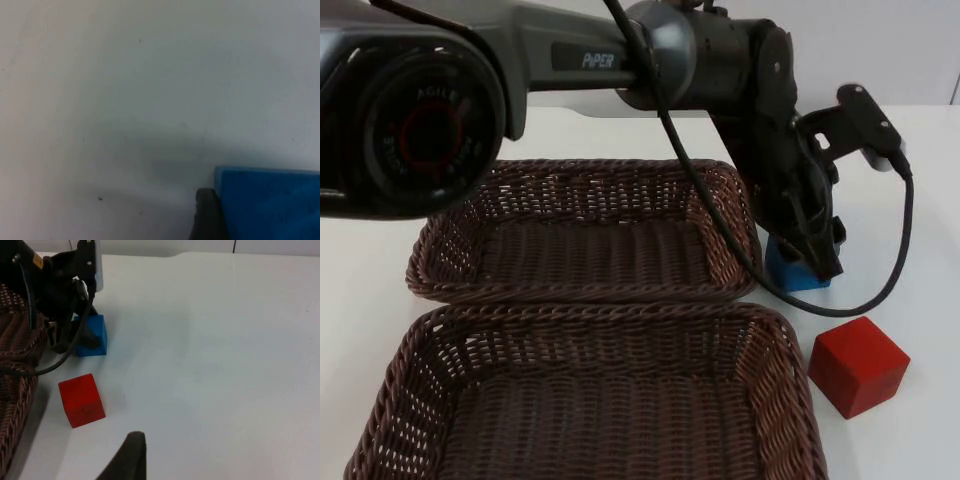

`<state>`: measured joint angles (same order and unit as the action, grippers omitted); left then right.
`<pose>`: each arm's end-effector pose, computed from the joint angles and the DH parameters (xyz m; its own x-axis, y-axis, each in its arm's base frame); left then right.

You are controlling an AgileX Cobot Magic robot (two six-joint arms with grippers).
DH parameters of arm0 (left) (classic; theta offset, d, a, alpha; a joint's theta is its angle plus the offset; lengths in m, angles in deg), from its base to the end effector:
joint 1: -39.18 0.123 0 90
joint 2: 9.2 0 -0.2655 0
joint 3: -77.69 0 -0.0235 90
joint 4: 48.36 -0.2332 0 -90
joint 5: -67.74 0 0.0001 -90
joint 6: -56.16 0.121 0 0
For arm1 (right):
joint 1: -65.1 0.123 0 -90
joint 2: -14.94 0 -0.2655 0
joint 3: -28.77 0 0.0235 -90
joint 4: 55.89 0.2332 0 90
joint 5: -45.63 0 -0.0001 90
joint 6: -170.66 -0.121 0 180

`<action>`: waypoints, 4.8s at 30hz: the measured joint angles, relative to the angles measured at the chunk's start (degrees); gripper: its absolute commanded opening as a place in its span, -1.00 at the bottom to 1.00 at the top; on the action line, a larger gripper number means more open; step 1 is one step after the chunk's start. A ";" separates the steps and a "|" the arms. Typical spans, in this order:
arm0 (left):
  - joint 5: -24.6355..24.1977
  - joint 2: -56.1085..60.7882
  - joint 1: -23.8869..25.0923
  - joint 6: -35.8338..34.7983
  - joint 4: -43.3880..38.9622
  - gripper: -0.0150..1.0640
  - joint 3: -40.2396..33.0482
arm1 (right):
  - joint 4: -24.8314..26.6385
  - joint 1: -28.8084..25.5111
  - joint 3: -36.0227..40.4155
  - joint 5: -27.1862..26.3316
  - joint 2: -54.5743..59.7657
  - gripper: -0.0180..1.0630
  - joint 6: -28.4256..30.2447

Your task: Pick up one cube with the left hand and place it into the upper basket. Pick up one cube with the right hand and place it into the lower basket.

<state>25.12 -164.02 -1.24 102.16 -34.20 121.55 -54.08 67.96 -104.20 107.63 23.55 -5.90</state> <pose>0.3837 -0.3531 0.0684 -0.1462 0.8764 -0.4589 0.9605 0.2368 0.1464 0.0237 0.0046 0.2576 -0.4593 -0.0682 -0.8857 -0.0954 0.9951 -0.0271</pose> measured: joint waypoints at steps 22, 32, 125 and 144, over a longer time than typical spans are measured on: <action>-8.15 16.42 0.00 -12.71 -0.03 -0.98 0.00 | 0.00 0.00 0.00 0.00 0.00 0.99 0.00; -11.54 17.90 0.00 -15.81 -0.03 -0.98 0.00 | 0.00 0.00 0.00 0.00 0.00 0.99 0.00; 26.49 28.38 22.02 -21.96 5.42 -0.98 -50.96 | -1.28 0.00 0.00 0.00 0.00 0.99 0.17; 25.58 27.44 21.34 -22.07 5.19 0.97 -50.96 | -1.28 0.00 0.00 0.00 0.00 0.99 0.17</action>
<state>50.69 -136.58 20.10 80.09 -29.01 70.58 -55.37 67.96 -104.20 107.63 23.55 -5.73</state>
